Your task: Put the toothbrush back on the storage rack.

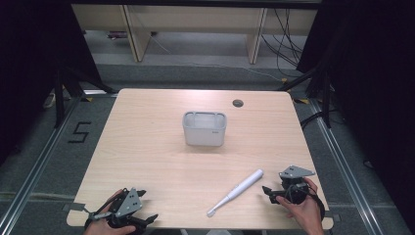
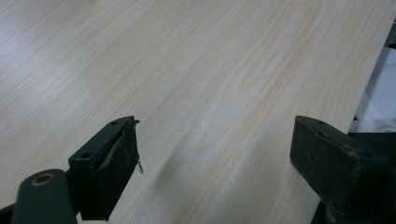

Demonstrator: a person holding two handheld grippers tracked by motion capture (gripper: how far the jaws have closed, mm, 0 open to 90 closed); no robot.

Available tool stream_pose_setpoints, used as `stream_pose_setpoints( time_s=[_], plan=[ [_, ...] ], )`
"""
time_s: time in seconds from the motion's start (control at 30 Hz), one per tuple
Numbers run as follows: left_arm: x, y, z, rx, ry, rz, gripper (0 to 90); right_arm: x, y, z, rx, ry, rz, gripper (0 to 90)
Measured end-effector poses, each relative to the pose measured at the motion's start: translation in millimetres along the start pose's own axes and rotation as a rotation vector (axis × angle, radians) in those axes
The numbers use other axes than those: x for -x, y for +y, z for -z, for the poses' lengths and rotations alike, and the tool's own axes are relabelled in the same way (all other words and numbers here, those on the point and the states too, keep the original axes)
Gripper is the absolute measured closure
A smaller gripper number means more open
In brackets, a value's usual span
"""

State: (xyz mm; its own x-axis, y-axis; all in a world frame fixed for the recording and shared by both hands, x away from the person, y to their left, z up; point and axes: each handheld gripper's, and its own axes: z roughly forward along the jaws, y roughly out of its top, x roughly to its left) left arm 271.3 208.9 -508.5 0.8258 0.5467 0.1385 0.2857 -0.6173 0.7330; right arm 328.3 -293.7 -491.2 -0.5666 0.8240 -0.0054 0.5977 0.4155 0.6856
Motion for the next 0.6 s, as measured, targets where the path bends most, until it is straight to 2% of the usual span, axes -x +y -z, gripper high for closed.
stream_pose_setpoints(
  time_s=[0.07,0.13,0.17,0.23,0.3,0.4,0.43,0.47,0.5,0.53,0.57,0.6],
  plan=[
    [-0.3,0.0,-0.1,0.001,0.002,0.000,14.8,0.0,1.0,-0.1,0.009,-0.002,0.003,18.2],
    [0.0,0.0,0.1,0.000,0.002,-0.002,14.8,0.5,1.0,-0.5,0.021,0.002,0.029,18.1],
    [-0.4,0.1,0.1,-0.002,0.008,-0.005,14.8,-3.5,0.8,0.8,0.018,0.003,-0.008,18.1],
    [-0.5,0.0,-0.2,-0.002,0.007,-0.002,14.8,-4.4,2.6,1.9,0.030,0.007,0.002,18.1],
    [-0.6,0.0,-0.1,-0.002,0.009,-0.004,14.8,-3.4,4.3,1.5,0.044,0.010,0.053,18.1],
    [-0.6,-0.3,-0.5,-0.007,0.012,-0.008,14.8,-10.1,6.6,2.5,0.052,0.019,0.044,18.1],
    [-0.8,-0.2,-0.4,-0.009,0.013,-0.010,14.8,-9.4,7.8,1.8,0.063,0.018,0.081,18.0],
    [-0.7,-0.3,-0.4,-0.008,0.014,-0.009,14.8,-10.8,9.4,1.9,0.061,0.035,0.081,18.0],
    [-0.7,-0.2,-0.4,-0.007,0.013,-0.010,14.8,-12.1,9.8,1.7,0.073,0.029,0.094,18.0],
    [-0.6,-0.2,-0.4,-0.007,0.013,-0.010,14.8,-12.7,10.9,1.9,0.085,0.029,0.122,18.0],
    [-0.7,-0.2,-0.4,-0.008,0.012,-0.009,14.8,-16.0,11.8,3.2,0.080,0.036,0.099,17.9],
    [-0.3,-0.4,-0.8,-0.002,0.008,-0.001,14.8,-15.8,13.0,3.0,0.083,0.042,0.126,17.7]
  ],
)
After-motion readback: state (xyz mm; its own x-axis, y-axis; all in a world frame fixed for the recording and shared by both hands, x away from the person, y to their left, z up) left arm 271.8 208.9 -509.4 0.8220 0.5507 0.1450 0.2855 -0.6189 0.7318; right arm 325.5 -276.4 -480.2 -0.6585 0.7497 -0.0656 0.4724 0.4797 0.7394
